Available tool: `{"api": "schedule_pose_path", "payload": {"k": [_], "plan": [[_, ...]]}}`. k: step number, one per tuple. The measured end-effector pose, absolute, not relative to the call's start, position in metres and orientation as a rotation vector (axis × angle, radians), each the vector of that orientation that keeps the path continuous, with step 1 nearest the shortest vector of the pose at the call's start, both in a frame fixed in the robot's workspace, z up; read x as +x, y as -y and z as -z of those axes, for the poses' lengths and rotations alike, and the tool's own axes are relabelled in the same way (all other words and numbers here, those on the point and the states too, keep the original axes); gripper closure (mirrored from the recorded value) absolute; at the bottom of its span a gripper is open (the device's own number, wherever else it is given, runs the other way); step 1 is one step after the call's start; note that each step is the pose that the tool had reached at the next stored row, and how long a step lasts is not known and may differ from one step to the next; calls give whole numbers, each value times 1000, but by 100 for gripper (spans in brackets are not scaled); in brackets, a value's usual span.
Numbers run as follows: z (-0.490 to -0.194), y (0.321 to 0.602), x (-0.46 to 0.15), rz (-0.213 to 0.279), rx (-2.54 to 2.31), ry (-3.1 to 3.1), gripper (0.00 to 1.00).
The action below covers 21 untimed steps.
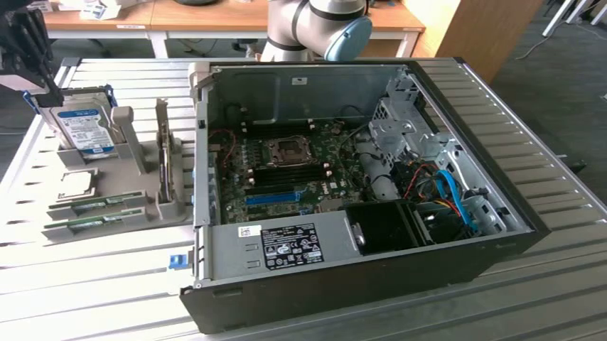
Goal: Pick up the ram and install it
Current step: 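Pick up the ram and move it above insertion slot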
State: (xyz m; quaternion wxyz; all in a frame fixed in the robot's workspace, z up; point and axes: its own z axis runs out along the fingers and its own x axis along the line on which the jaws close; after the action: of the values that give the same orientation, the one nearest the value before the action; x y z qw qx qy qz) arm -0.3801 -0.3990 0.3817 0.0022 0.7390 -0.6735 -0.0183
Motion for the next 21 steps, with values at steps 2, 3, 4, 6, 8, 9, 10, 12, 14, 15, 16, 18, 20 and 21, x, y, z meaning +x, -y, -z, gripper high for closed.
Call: {"api": "schedule_pose_path", "payload": {"k": [2,3,4,6,8,9,10,12,14,15,16,18,20,21], "plan": [[-382,399,-380,57,2318,2113,84],[-382,399,-380,57,2318,2113,77],[-382,399,-380,57,2318,2113,71],[-382,399,-380,57,2318,2113,65],[-382,399,-380,57,2318,2113,58],[-382,399,-380,57,2318,2113,58],[-382,399,-380,57,2318,2113,58],[-382,399,-380,57,2318,2113,58],[-382,399,-380,57,2318,2113,58],[-382,399,-380,57,2318,2113,58],[-381,399,-380,57,2318,2113,58],[-379,399,-380,57,2318,2113,58],[-376,399,-380,57,2318,2113,58],[-374,399,-380,57,2318,2113,58]]}}
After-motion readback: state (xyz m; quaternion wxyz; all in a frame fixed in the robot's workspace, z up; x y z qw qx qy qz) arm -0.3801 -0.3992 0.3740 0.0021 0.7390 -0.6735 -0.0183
